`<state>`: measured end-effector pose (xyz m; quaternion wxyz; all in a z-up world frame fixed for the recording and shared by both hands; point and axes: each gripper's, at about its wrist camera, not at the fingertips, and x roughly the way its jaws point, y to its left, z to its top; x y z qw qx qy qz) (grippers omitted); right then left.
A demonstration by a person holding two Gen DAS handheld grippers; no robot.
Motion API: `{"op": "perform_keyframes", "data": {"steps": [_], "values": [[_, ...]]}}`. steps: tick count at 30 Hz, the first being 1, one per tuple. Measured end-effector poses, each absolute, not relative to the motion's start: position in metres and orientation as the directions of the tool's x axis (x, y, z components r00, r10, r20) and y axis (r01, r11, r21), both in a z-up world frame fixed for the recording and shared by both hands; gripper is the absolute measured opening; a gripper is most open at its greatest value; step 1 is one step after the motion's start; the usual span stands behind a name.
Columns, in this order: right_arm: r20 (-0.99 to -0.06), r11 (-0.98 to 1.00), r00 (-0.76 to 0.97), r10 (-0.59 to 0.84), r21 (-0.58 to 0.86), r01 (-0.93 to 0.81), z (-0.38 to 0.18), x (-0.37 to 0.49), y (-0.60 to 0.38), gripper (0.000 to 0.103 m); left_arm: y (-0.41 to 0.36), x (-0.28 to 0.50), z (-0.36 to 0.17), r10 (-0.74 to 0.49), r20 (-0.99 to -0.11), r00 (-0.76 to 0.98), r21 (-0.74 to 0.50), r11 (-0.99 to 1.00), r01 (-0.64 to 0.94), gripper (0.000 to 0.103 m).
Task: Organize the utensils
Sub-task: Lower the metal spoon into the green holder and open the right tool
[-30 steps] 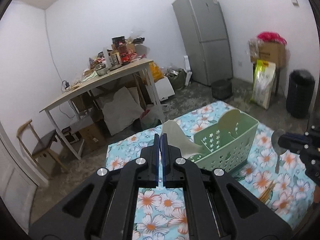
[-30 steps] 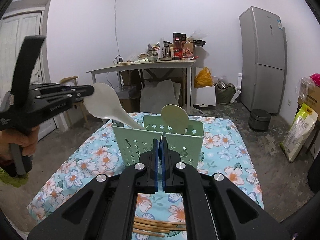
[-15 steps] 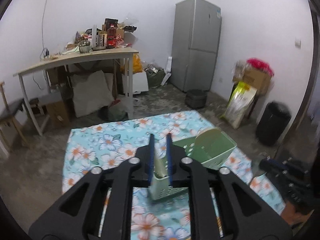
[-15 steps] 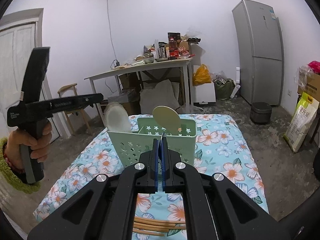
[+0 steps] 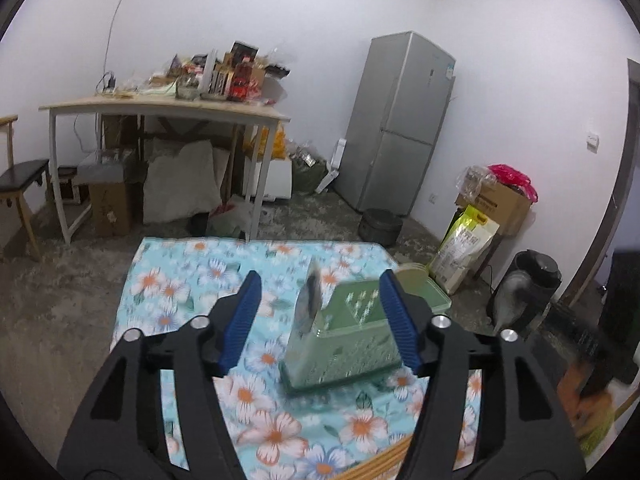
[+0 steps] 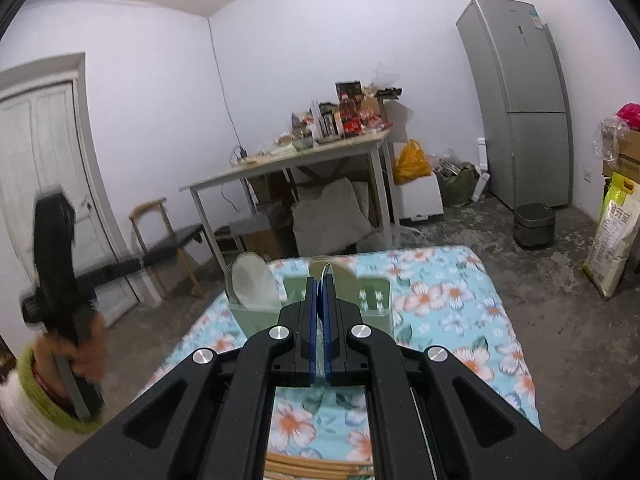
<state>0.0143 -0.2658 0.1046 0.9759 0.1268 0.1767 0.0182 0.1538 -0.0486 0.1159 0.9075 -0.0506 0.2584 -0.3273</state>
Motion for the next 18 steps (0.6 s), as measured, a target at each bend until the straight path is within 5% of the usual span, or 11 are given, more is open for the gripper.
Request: {"op": "perform_keyframes", "data": {"steps": [9,18], "values": [[-0.197,0.944,0.967,0.160,0.317,-0.091,0.156,0.031,-0.291,0.003,-0.031,0.146,0.055,-0.611,-0.553,0.566,-0.366,0.789,0.494,0.063],[-0.121,0.925,0.968,0.221,0.341,-0.169,0.175,0.071,-0.298,0.003,-0.017,0.144,0.035,-0.592,-0.581,0.558,-0.384,0.804,0.453,0.067]]}}
